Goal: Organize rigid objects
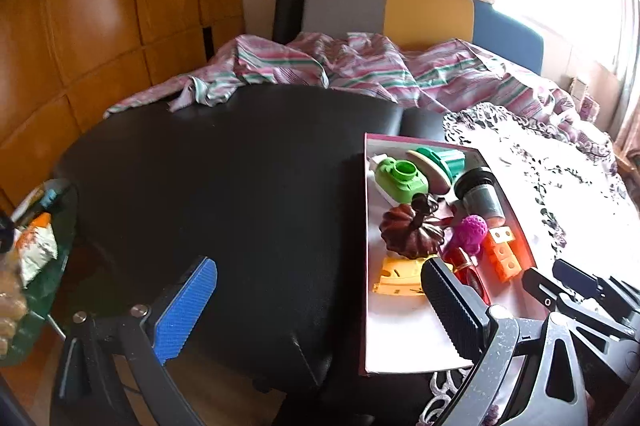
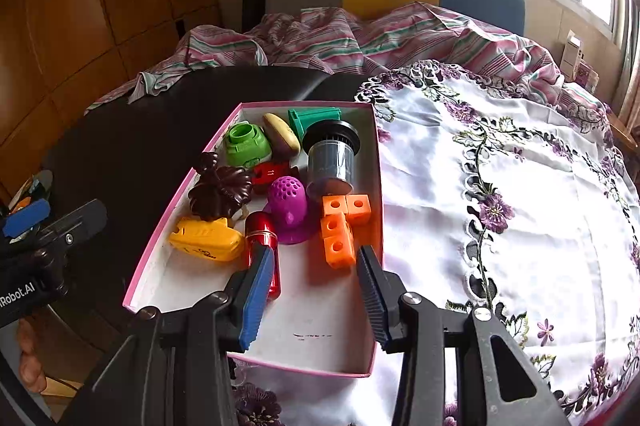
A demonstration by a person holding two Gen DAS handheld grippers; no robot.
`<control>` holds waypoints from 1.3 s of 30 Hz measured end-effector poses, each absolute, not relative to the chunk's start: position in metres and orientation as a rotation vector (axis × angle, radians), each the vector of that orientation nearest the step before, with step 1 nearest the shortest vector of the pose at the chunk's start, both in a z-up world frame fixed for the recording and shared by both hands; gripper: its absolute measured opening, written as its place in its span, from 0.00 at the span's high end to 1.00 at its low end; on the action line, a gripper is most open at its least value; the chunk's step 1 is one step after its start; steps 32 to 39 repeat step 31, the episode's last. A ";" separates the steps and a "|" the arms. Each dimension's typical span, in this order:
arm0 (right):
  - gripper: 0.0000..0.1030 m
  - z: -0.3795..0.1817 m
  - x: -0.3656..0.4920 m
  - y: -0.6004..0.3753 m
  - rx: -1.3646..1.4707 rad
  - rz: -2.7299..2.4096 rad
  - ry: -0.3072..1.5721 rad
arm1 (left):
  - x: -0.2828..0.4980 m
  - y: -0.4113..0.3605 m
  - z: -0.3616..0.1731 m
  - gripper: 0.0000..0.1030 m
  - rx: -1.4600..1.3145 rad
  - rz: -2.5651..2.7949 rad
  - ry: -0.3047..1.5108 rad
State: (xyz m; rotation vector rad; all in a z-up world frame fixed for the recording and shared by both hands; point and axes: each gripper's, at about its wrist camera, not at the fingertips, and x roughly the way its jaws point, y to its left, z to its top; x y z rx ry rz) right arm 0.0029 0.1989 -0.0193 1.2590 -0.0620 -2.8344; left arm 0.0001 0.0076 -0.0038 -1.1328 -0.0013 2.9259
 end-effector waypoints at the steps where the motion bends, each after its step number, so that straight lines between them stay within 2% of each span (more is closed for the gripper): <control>1: 0.58 -0.018 0.004 0.199 1.252 -2.841 -0.058 | 0.002 0.009 -0.003 0.00 -1.126 2.930 0.007; 6: 0.58 -0.017 0.011 0.200 1.226 -2.864 -0.063 | 0.008 0.014 0.002 0.00 -1.097 2.956 0.041; 14: 0.58 -0.011 0.013 0.199 1.200 -2.879 -0.058 | 0.011 0.004 0.007 0.00 -1.087 2.905 -0.100; 25: 0.58 -0.011 0.013 0.193 1.198 -2.872 -0.035 | 0.012 0.008 0.006 0.00 -1.075 2.958 -0.029; 39: 0.58 -0.014 0.013 0.193 1.207 -2.867 -0.044 | 0.010 0.009 0.004 0.00 -1.087 2.940 -0.024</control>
